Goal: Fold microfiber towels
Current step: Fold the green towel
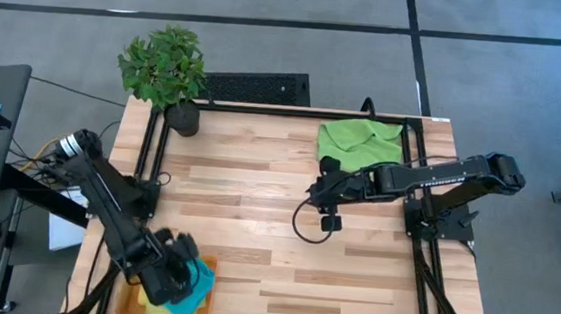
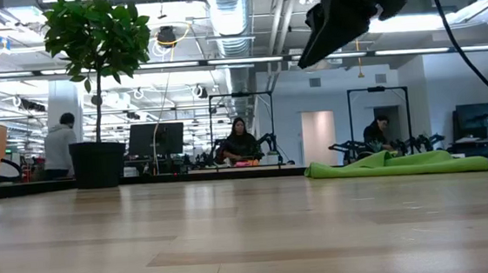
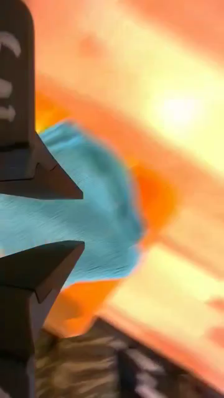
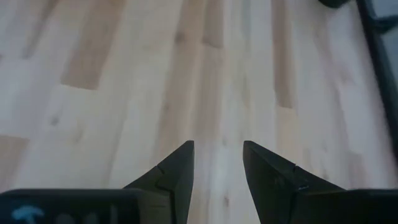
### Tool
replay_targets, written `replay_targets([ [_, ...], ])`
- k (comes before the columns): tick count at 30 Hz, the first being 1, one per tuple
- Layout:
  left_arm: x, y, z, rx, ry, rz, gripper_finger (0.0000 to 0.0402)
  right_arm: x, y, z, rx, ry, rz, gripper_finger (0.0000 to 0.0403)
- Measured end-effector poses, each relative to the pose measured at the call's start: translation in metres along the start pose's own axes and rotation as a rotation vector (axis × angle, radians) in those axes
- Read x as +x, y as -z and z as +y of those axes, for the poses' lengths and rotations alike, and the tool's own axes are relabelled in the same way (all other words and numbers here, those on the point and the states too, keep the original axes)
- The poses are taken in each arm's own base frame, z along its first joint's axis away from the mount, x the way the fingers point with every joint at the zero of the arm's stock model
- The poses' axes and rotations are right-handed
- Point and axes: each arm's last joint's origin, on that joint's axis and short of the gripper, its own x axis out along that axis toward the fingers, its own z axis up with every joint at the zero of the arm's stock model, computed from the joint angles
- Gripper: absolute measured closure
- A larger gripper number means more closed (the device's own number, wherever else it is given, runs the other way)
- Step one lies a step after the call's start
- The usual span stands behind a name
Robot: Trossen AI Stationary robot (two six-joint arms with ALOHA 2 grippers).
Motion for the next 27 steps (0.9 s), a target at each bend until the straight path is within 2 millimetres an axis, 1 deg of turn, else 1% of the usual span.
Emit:
replay_targets([
  [3, -0.009, -0.013, 0.011, 0.002, -0.047, -0.144, 0.0293, 0.001, 0.004, -0.008, 0.013, 0.066, 0.04, 0.0242],
  [7, -0.01, -0.037, 0.021, 0.034, -0.109, -0.226, 0.0293, 0.003, 0.014, -0.023, 0.051, 0.082, 0.112, 0.0242],
  [11, -0.006, -0.068, 0.032, 0.125, -0.179, -0.239, 0.0297, 0.003, 0.026, -0.045, 0.105, 0.111, 0.189, 0.0242],
  [15, -0.002, -0.101, 0.049, 0.249, -0.291, -0.271, 0.0304, 0.003, 0.041, -0.07, 0.17, 0.157, 0.262, 0.0242],
  [18, -0.001, -0.127, 0.065, 0.289, -0.374, -0.274, 0.0308, 0.001, 0.053, -0.091, 0.237, 0.203, 0.297, 0.0242],
  [21, 0.0, -0.152, 0.082, 0.278, -0.413, -0.281, 0.0312, -0.001, 0.062, -0.115, 0.267, 0.258, 0.298, 0.0242],
  [24, 0.0, -0.168, 0.096, 0.269, -0.443, -0.279, 0.0314, 0.001, 0.077, -0.134, 0.283, 0.291, 0.345, 0.0242],
  [27, 0.0, -0.176, 0.106, 0.296, -0.469, -0.259, 0.0315, 0.006, 0.094, -0.146, 0.203, 0.29, 0.396, 0.0242],
])
